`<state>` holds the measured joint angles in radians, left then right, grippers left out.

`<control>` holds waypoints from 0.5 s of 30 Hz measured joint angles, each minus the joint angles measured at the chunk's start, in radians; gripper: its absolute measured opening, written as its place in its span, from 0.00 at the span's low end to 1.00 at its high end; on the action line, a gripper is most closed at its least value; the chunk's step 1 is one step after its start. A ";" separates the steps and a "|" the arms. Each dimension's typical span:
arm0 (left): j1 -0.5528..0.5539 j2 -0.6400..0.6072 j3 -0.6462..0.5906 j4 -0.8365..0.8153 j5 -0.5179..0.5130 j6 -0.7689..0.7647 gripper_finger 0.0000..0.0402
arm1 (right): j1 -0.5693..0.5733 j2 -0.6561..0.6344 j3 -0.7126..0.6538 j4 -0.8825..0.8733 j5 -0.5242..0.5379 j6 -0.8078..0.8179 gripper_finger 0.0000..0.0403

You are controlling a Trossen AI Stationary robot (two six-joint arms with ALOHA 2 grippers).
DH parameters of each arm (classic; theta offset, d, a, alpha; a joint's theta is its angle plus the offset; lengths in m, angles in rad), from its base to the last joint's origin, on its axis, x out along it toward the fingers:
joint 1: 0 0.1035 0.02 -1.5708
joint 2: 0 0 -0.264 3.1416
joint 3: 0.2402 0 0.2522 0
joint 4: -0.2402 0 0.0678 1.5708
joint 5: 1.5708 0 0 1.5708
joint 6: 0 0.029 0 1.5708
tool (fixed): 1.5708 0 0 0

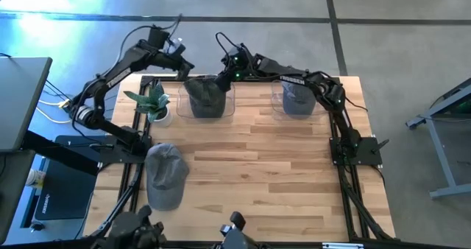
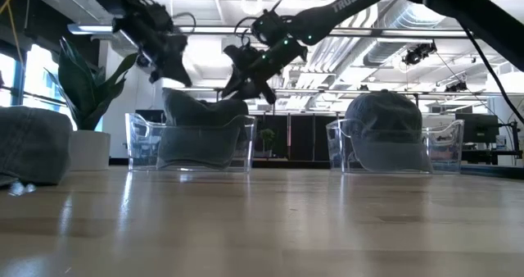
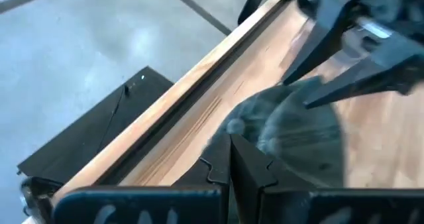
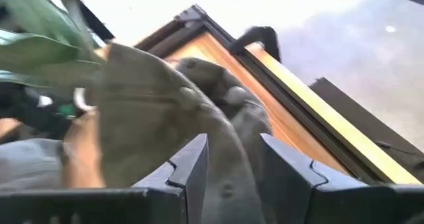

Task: Pick & Place hat
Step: Put the black cap into the left transparent bin

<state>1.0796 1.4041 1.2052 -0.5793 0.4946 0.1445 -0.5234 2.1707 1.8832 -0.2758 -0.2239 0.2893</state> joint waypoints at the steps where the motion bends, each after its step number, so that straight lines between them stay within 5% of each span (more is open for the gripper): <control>1: 0.000 -0.015 0.013 -0.026 0.019 0.000 0.00 | -0.001 -0.010 0.000 -0.001 -0.013 0.000 0.32; 8: -0.002 -0.043 0.014 -0.227 0.333 0.026 0.00 | -0.015 -0.052 0.001 0.000 -0.291 -0.003 0.32; 11: -0.022 -0.008 -0.022 -0.241 0.235 0.039 0.00 | -0.009 -0.051 0.000 -0.012 -0.416 -0.008 0.32; 15: -0.035 0.045 -0.045 -0.221 0.040 0.038 0.00 | 0.005 -0.051 0.000 -0.035 -0.440 -0.040 0.32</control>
<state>1.0451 1.4493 1.1600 -0.8004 0.5347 0.1826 -0.5185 2.1201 1.8835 -0.3108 -0.6640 0.2496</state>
